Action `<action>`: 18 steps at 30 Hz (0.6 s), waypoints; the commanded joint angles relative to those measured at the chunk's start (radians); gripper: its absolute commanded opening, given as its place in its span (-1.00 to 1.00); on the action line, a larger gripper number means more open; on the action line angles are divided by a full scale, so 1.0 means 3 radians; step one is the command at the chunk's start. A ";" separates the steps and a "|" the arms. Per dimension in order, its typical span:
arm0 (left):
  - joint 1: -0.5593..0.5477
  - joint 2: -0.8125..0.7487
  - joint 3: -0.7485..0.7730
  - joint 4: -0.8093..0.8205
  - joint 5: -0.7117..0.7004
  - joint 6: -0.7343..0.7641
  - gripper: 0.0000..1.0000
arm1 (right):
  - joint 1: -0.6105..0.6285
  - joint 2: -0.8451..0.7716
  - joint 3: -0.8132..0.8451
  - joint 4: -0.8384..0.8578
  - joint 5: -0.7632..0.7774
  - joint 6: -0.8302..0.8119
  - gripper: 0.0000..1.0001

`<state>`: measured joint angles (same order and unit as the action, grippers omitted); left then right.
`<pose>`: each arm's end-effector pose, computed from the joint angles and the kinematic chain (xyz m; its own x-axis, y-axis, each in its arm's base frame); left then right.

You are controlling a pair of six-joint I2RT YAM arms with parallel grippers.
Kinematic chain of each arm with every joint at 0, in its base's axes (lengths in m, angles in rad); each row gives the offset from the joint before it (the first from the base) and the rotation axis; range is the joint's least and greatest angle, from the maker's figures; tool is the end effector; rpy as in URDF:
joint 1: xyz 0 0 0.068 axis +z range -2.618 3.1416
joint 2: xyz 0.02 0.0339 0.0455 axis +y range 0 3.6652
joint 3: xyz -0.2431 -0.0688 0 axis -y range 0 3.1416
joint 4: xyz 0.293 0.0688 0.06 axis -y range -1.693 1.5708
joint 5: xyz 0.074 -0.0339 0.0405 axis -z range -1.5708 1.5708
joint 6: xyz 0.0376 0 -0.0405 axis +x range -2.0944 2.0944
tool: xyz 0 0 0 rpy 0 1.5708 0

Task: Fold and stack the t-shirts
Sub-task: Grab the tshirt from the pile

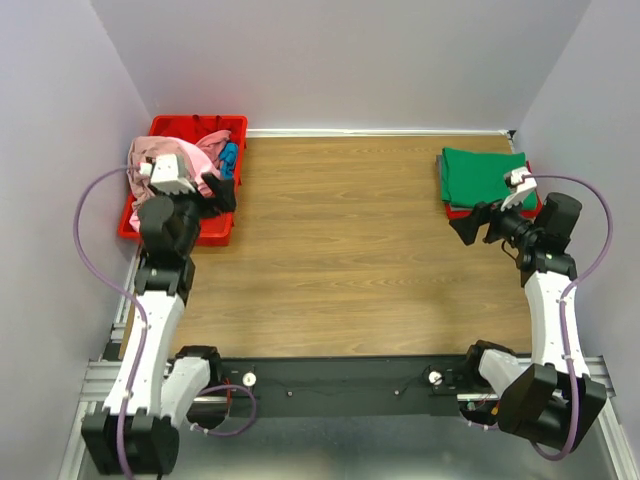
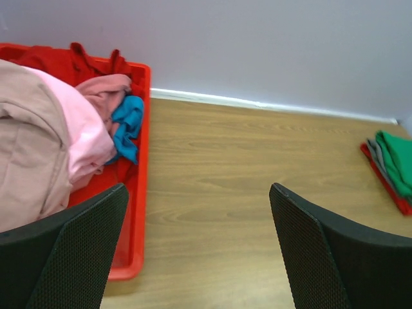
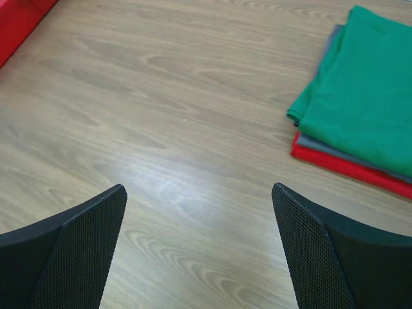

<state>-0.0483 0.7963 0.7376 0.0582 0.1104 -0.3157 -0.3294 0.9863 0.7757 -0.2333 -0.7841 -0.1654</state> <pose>0.2569 -0.0166 0.3299 -0.0495 -0.3066 -0.9506 0.1501 0.9386 -0.3105 0.2696 -0.0641 0.2705 -0.3392 -0.0072 -0.9407 -0.4362 0.8872 0.1505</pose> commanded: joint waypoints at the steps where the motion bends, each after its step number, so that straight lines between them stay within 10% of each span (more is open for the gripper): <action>1: 0.0400 0.0484 0.0501 0.0022 0.0057 -0.0471 0.95 | -0.0017 0.0031 -0.0055 -0.0199 -0.0373 -0.0252 0.99; 6: 0.0493 0.1425 0.1442 -0.0914 -0.0858 -0.0870 0.83 | -0.0017 0.0092 -0.0039 -0.0276 -0.0291 -0.0262 1.00; 18: 0.0856 0.2918 0.2377 -0.1288 -0.1161 -0.0993 0.30 | -0.0017 0.0179 -0.0014 -0.0363 -0.0291 -0.0267 0.99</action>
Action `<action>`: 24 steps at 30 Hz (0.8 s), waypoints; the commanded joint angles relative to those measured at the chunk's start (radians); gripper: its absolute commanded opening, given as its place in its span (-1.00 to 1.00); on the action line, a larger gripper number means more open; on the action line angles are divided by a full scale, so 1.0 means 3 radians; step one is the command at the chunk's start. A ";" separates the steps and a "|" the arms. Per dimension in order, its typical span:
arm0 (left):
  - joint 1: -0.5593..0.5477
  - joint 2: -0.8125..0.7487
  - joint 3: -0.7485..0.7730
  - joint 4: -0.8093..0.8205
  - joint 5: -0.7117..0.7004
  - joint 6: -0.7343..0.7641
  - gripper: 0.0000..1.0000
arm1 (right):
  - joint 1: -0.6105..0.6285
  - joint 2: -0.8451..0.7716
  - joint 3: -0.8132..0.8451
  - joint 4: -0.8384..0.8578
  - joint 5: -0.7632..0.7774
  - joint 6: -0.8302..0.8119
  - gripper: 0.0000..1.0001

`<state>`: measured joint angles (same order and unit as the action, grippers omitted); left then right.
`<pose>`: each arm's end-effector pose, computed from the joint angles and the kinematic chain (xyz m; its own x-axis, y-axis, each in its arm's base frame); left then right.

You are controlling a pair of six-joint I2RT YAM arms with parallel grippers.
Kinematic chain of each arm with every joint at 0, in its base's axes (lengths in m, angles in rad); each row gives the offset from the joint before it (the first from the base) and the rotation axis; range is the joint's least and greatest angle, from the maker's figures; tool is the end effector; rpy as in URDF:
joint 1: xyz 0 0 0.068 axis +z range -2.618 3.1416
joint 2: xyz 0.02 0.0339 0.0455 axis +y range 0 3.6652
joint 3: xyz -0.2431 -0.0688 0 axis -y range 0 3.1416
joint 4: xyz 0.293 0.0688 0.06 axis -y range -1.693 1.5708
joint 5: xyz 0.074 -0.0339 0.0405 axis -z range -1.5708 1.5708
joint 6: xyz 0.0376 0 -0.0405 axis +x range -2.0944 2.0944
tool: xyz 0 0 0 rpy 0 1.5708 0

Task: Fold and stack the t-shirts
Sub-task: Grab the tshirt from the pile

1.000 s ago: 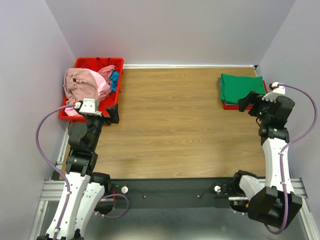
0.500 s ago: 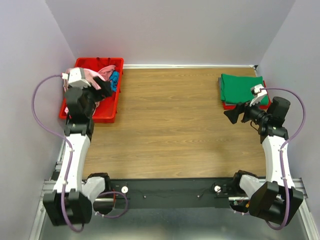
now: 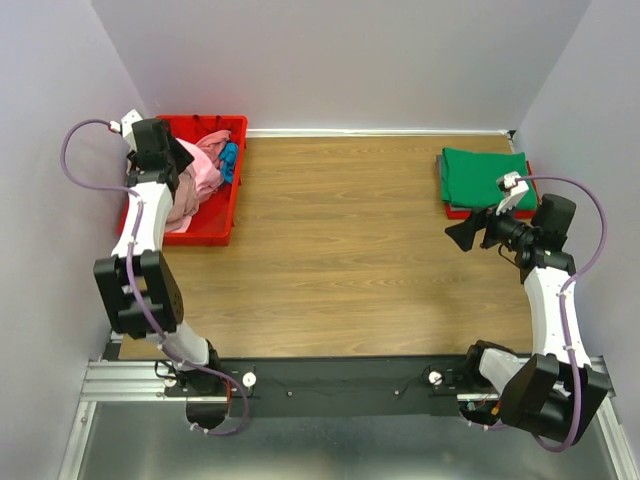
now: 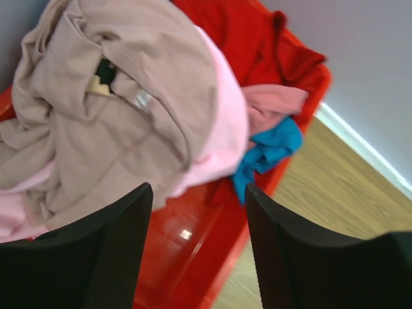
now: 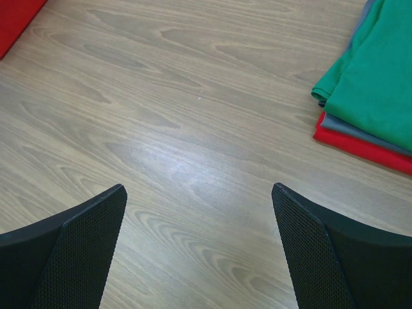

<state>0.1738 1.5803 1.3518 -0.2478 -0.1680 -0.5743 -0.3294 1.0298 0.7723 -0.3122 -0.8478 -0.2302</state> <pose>0.4126 0.0788 0.2977 -0.2070 -0.5801 -0.7878 -0.5113 0.7506 -0.4184 0.2709 -0.0628 0.2520 -0.4094 -0.0196 -0.9121 -0.4898 0.8482 0.2016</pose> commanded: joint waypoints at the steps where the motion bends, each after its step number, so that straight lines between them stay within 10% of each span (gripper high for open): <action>1: 0.0121 0.0397 0.0402 -0.0299 -0.0232 -0.0131 0.25 | -0.0017 0.0034 0.0003 -0.0105 -0.0078 -0.0051 0.99; 13: 0.0132 0.1114 0.1021 -0.0406 -0.0421 0.0017 -0.28 | 0.0009 0.0060 0.0003 -0.0156 -0.0119 -0.0061 1.00; 17: 0.0132 0.1073 0.1078 -0.0447 -0.0396 0.0181 -1.00 | 0.0014 0.0060 -0.0007 -0.0166 -0.0109 -0.0076 0.99; 24: 0.0116 0.0159 0.0644 -0.0018 0.0114 0.0498 -1.00 | 0.0014 0.0055 -0.0013 -0.0171 -0.0104 -0.0097 0.99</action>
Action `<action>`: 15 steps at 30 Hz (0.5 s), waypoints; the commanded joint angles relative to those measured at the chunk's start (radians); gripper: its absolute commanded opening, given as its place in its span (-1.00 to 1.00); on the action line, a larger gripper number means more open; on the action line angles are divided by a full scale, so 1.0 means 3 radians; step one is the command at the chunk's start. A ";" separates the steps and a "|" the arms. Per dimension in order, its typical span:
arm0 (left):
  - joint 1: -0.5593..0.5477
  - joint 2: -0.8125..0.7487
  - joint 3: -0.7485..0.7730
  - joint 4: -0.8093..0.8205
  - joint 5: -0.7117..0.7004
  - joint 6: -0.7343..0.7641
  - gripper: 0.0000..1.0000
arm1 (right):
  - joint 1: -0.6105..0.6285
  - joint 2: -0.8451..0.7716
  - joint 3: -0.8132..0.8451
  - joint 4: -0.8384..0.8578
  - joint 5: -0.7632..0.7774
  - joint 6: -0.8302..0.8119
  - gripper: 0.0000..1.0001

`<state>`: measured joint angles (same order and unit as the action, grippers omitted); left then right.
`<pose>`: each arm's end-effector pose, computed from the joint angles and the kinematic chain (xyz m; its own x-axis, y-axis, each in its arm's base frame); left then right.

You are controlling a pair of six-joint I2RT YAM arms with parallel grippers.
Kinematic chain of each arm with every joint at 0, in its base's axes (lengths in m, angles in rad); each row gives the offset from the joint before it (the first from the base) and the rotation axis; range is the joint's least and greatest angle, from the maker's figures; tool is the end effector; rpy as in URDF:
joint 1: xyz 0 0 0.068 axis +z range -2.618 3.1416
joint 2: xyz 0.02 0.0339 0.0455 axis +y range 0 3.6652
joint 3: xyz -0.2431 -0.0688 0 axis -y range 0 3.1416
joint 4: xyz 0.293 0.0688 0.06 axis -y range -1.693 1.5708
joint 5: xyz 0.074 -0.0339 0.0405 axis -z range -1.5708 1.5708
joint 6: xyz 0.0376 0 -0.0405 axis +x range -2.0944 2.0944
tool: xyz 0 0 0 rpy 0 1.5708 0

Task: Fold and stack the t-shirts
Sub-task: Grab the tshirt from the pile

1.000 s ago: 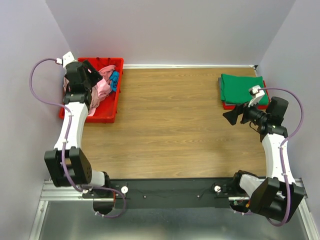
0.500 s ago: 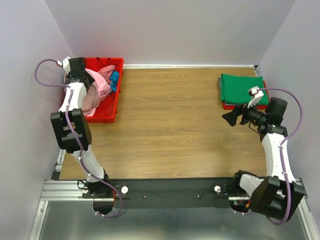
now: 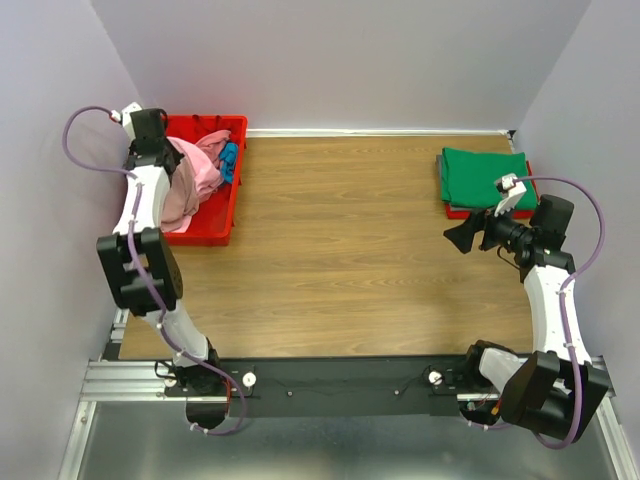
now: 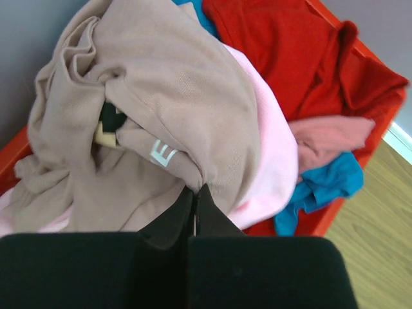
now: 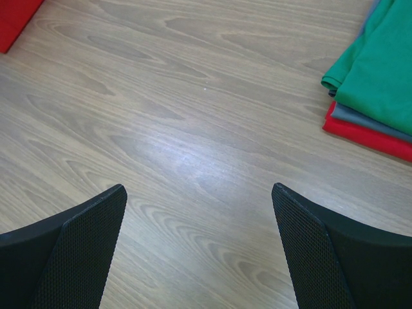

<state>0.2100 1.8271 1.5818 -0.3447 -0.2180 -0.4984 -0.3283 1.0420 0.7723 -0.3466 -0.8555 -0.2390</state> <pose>0.4603 0.1064 0.2741 -0.2966 -0.5404 -0.7874 -0.5933 0.7504 -0.2915 0.2707 -0.0622 0.2461 -0.4436 -0.0129 -0.8961 -0.4906 0.8403 0.2308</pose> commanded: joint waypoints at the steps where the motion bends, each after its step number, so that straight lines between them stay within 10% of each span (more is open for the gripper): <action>1: -0.0005 -0.0792 -0.0255 0.0371 0.0515 0.0280 -1.00 | 0.0010 0.0014 -0.0013 -0.0057 -0.0073 -0.0067 0.99; 15: -0.0147 -0.2250 -0.0477 0.1322 0.2418 0.0251 -1.00 | 0.0010 -0.0027 -0.0048 -0.0057 -0.0063 -0.0124 0.99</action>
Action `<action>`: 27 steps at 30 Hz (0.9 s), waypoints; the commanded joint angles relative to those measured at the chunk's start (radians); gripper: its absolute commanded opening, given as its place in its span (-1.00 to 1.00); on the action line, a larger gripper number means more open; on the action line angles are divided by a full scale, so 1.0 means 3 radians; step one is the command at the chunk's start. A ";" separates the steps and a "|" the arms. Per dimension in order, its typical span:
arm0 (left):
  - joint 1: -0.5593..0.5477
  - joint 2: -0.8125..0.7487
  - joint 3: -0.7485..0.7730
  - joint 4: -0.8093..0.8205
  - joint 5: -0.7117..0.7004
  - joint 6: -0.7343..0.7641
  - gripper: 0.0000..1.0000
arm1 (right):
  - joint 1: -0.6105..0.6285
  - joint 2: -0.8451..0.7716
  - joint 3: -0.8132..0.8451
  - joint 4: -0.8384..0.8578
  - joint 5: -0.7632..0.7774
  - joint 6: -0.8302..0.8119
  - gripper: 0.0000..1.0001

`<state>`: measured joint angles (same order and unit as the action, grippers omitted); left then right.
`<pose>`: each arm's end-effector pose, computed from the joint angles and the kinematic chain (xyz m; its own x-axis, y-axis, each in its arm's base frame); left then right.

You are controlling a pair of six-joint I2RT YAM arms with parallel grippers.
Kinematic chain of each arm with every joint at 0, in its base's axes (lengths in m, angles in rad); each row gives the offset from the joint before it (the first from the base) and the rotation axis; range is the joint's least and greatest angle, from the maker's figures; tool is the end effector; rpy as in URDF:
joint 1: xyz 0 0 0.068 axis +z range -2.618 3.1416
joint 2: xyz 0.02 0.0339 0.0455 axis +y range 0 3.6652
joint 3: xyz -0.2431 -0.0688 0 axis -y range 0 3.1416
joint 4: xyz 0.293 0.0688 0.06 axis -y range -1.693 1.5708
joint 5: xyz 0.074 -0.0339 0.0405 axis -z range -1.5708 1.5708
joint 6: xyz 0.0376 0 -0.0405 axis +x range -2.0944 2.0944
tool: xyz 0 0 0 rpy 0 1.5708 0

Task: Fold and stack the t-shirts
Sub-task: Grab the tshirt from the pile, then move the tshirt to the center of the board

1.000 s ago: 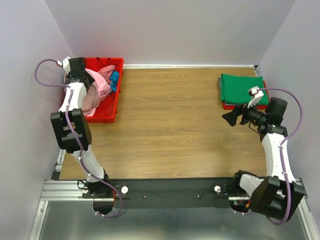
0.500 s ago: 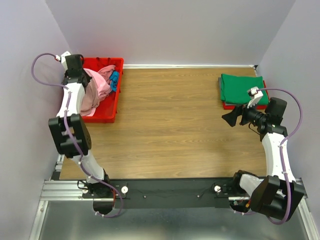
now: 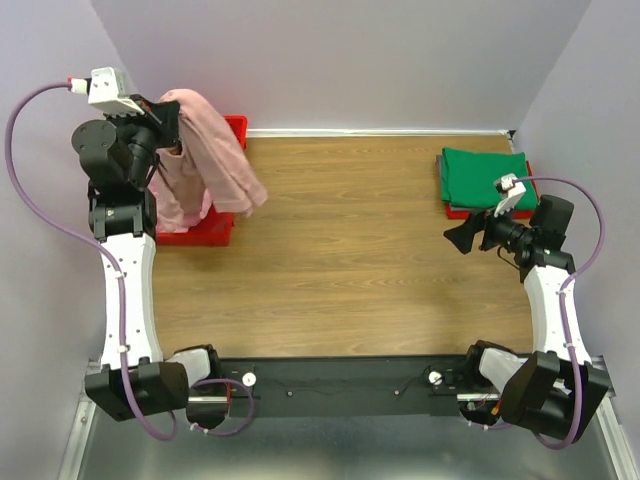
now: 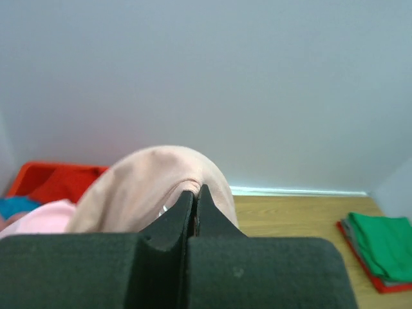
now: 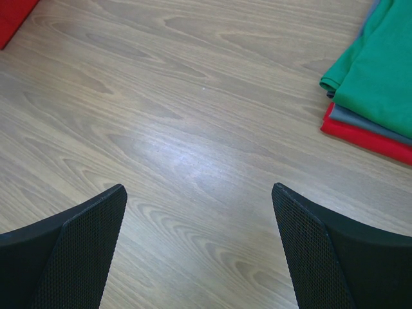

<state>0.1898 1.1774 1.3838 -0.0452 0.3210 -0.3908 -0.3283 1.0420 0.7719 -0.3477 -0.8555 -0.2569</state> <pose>0.3062 0.0468 0.4744 0.0974 -0.3494 -0.9319 0.1773 0.9275 -0.3292 0.2706 -0.0622 0.2459 -0.4360 -0.0275 -0.8995 -0.4982 0.8398 0.2158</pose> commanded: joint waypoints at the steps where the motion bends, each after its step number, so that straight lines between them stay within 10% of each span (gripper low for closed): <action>1: -0.0101 -0.0130 0.0219 0.0400 0.0683 -0.0149 -1.00 | 0.0010 -0.0037 -0.0047 -0.0053 -0.0058 -0.0064 0.99; 13: -0.0898 -0.0310 0.0557 0.0728 0.1169 -0.0379 -1.00 | 0.0010 -0.0032 -0.0057 -0.0053 -0.0007 -0.0100 0.99; 27: -0.2048 -0.0565 -0.0562 0.0974 0.1047 -0.0390 -1.00 | 0.0010 0.0009 -0.0062 -0.0048 0.0080 -0.0136 0.99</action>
<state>-0.3691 1.0218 1.2793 0.2020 0.6586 -0.5213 -0.3283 1.0420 0.7670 -0.3496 -0.8539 -0.2798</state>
